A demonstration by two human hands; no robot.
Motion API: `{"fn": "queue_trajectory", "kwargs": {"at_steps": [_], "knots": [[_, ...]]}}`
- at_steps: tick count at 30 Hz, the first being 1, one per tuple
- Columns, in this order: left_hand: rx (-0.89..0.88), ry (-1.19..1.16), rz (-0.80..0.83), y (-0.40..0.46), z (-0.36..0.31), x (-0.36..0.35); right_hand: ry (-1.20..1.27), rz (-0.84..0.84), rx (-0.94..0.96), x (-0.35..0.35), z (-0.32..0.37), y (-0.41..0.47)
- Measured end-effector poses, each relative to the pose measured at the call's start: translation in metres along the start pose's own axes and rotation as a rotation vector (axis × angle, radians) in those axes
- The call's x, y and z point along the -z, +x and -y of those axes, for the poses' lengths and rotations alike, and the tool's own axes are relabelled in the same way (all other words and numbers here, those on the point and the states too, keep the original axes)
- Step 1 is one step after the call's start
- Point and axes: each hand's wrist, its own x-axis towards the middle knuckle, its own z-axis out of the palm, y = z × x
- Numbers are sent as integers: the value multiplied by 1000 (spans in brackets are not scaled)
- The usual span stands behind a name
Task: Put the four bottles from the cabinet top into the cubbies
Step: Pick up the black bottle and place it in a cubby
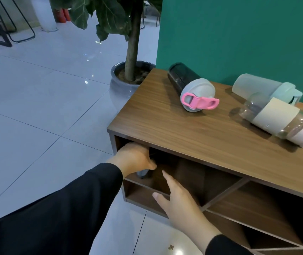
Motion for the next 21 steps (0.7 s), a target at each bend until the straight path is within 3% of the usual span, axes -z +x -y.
{"fn": "queue_trajectory", "kwargs": {"at_steps": [11, 21], "knots": [[22, -93, -99, 17, 13, -16, 52, 9, -35, -8, -6, -6], [11, -39, -151, 12, 11, -20, 42, -8, 19, -11, 0, 0]]}}
